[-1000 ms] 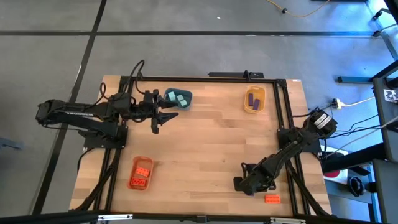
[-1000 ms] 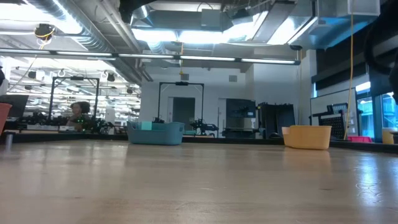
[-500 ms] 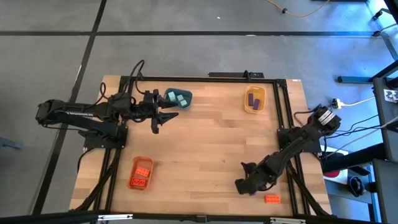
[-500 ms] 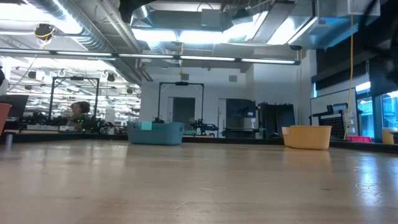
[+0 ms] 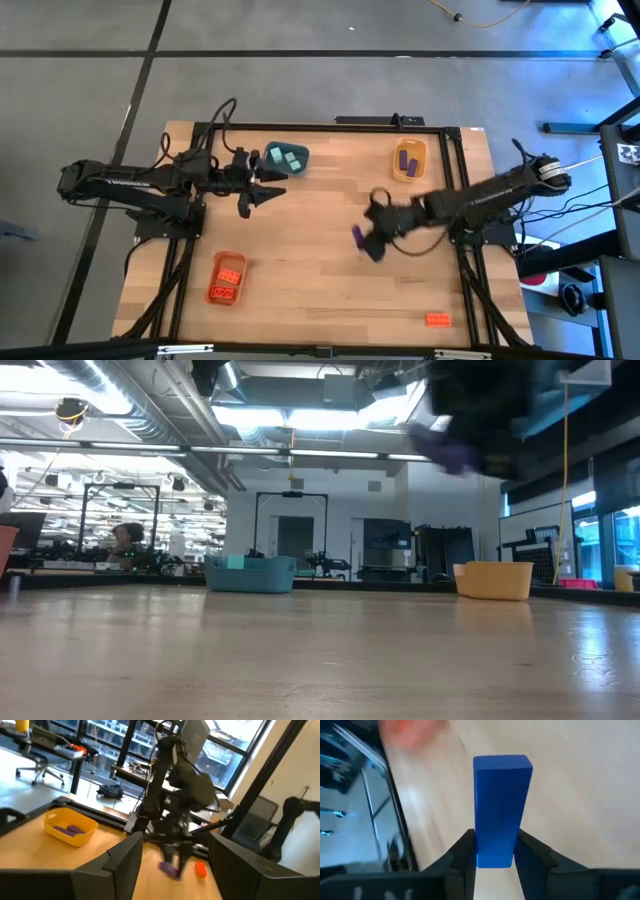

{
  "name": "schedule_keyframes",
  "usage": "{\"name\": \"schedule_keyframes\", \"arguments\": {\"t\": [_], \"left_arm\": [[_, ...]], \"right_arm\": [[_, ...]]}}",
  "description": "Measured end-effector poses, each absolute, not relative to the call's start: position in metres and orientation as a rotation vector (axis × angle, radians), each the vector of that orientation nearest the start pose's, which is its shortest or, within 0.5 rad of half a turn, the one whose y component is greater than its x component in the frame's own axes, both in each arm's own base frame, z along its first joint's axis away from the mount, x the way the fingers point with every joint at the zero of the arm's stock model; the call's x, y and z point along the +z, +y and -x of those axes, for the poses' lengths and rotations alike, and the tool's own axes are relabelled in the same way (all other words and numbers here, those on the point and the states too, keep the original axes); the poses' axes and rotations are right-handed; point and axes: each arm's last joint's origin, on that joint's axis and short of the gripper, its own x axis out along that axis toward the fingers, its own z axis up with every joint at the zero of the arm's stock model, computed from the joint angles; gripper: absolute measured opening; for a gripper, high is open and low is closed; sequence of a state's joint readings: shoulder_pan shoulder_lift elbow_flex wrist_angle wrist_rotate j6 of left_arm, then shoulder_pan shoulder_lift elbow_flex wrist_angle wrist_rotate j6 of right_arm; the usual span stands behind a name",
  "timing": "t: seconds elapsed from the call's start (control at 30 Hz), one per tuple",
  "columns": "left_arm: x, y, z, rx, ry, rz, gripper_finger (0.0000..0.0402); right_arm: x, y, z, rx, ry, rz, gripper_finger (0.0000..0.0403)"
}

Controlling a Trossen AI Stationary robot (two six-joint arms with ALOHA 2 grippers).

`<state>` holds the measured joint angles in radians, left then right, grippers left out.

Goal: Sort & place blocks by color
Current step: Put the purple rectangle block into the yellow bin

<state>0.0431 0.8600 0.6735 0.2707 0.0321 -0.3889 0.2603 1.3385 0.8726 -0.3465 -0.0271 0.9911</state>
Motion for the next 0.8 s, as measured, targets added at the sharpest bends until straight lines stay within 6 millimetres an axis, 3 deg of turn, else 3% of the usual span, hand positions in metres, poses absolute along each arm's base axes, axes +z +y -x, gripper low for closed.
{"name": "schedule_keyframes", "arguments": {"t": [0.17, 0.3, 0.47, 0.8], "left_arm": [[0.325, 0.008, -0.196, 0.01, -0.089, 0.459, 0.0218], [0.325, 0.009, -0.196, 0.038, -0.099, 0.469, 0.0218], [0.326, 0.009, -0.196, 0.05, -0.102, 0.469, 0.0218], [0.325, 0.01, -0.196, 0.065, -0.104, 0.469, 0.0218]], "right_arm": [[0.252, 0.024, -0.288, -0.054, 0.575, -0.612, 0.0104], [0.272, 0.001, -0.298, 0.037, 0.346, -0.507, 0.0104], [0.284, -0.009, -0.301, 0.12, 0.22, -0.425, 0.0104], [0.283, -0.012, -0.3, 0.111, 0.233, -0.41, 0.0104]]}}
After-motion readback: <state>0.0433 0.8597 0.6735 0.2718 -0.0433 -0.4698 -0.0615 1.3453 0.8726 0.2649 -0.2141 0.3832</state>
